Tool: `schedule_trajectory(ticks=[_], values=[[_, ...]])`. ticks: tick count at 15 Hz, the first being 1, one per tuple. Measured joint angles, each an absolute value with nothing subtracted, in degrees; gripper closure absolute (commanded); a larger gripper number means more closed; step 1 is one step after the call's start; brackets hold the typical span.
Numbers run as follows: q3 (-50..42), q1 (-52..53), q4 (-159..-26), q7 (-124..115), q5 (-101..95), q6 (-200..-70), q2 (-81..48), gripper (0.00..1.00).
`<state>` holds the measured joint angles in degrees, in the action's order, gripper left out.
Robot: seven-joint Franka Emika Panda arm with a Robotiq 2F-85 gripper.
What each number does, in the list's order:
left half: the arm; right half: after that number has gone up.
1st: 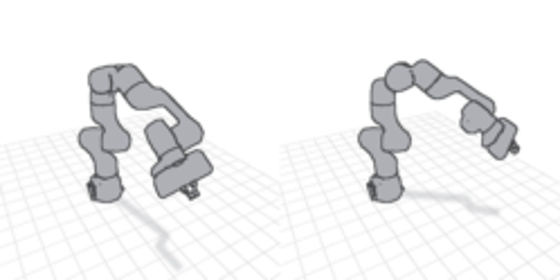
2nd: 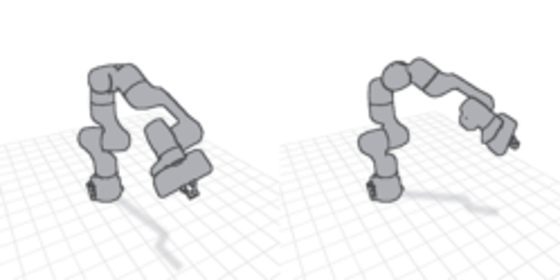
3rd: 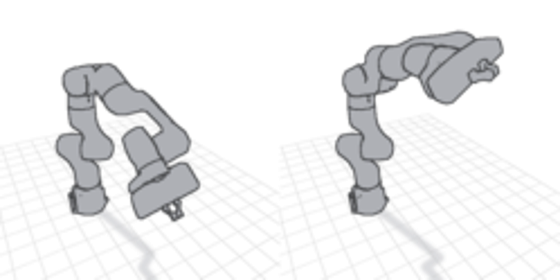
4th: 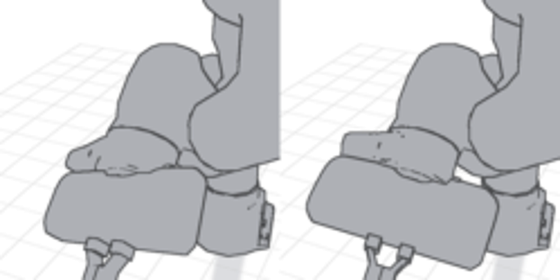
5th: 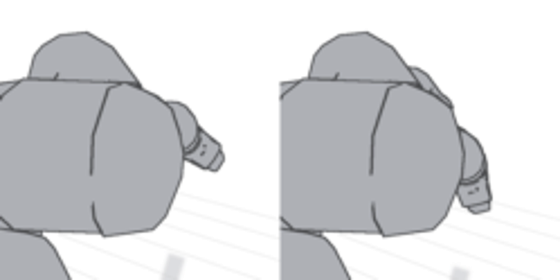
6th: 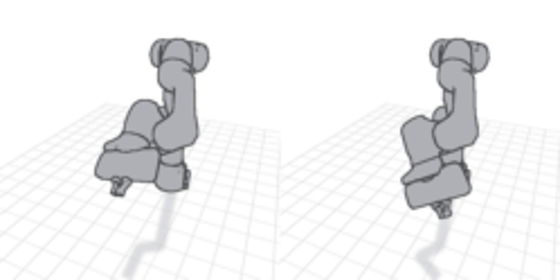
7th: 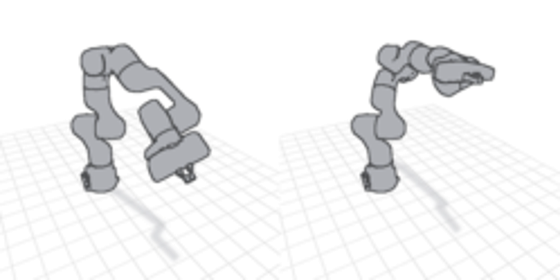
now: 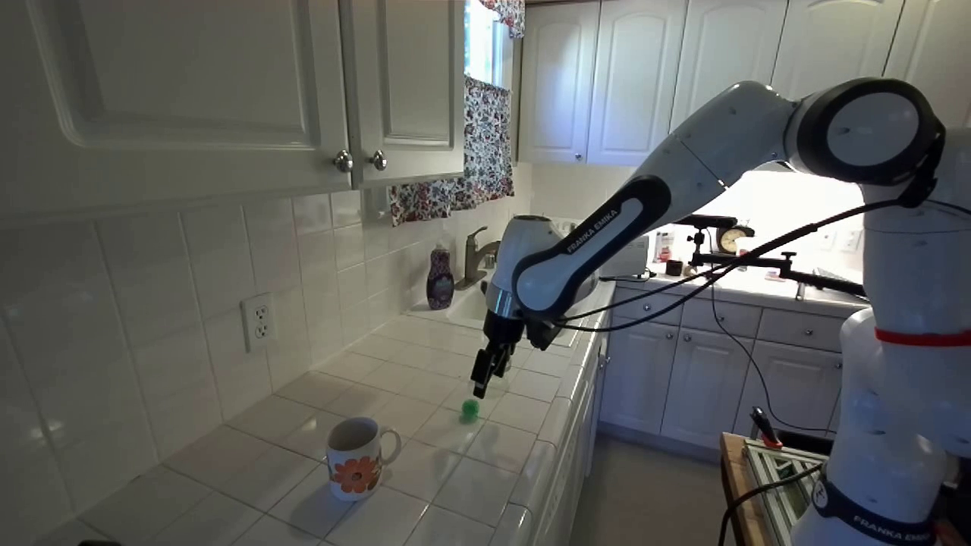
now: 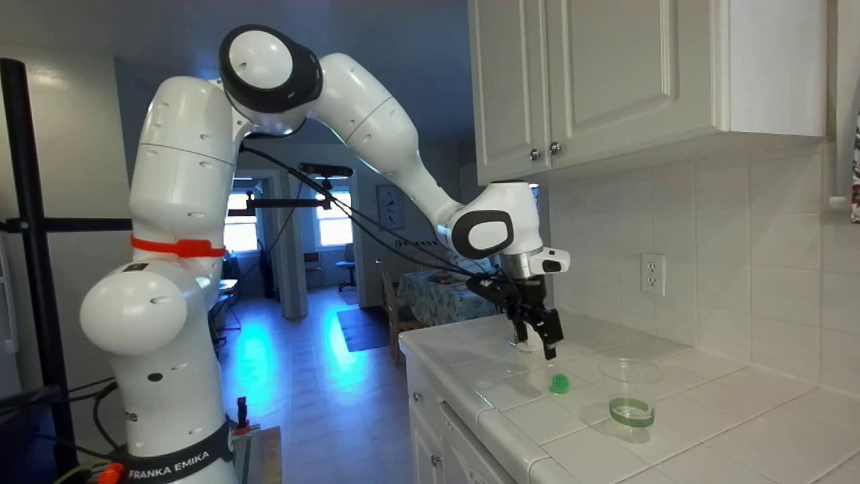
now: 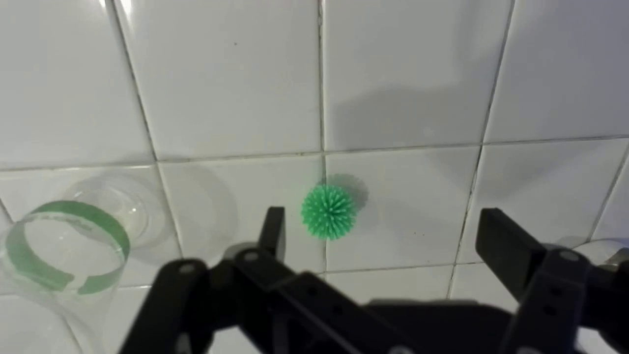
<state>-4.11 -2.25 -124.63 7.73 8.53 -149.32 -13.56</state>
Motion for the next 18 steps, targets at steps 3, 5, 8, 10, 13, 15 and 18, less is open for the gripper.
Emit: schedule_trajectory(ticks=[3, 5, 8, 10, 13, 15, 18], values=[[-3.97, -2.26, -122.87, 7.70, 6.76, -151.08, -16.13, 0.00], [-3.97, -2.26, -121.48, 7.68, 5.48, -152.32, -18.01, 0.00], [-3.96, -2.26, -119.27, 7.66, 4.27, -153.33, -20.87, 0.00], [-3.90, -2.26, -117.79, 7.66, 3.74, -153.41, -22.64, 0.00], [-3.76, -2.26, -115.91, 7.66, 3.00, -153.42, -24.74, 0.18], [-3.66, -2.26, -114.89, 7.66, 2.72, -153.36, -25.83, 0.34], [-3.44, -2.26, -113.84, 7.66, 2.69, -153.09, -27.02, 0.58]])
